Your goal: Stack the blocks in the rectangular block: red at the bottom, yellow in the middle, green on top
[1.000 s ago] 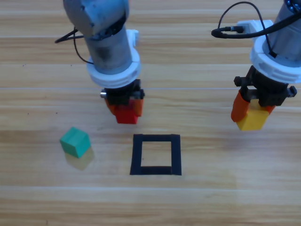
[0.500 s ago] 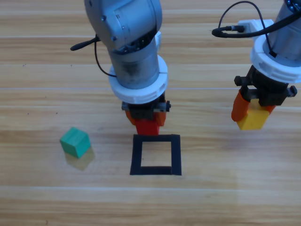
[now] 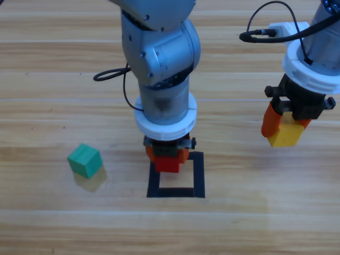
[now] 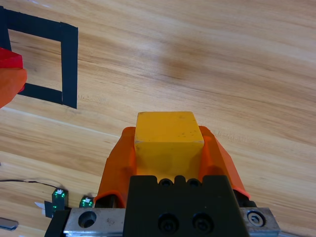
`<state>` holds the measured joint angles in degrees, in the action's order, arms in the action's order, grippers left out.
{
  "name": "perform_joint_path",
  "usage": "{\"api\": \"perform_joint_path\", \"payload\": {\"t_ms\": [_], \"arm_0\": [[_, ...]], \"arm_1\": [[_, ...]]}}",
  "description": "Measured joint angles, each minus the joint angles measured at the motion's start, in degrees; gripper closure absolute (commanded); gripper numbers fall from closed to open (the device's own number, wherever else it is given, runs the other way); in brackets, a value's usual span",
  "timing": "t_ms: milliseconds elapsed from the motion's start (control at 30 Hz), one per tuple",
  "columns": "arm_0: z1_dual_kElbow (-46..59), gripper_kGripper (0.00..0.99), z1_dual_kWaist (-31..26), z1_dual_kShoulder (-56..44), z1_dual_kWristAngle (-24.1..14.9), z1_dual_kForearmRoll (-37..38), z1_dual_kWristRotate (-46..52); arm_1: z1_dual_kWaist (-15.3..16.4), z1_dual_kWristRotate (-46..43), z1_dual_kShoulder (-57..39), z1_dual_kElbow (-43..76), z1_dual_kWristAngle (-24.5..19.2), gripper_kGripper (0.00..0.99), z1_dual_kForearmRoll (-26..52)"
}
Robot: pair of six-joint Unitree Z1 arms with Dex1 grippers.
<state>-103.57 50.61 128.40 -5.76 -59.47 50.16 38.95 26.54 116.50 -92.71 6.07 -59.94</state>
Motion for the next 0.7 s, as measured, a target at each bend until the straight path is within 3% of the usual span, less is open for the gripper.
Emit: {"api": "perform_joint_path", "payload": {"t_ms": [700], "arm_0": [[-0.4, 0.990, 2.5, 1.3, -0.3, 0.7, 6.7]], "arm_1": [[0.0, 0.0, 0.0, 0.0, 0.0, 0.990, 0.0]]}}
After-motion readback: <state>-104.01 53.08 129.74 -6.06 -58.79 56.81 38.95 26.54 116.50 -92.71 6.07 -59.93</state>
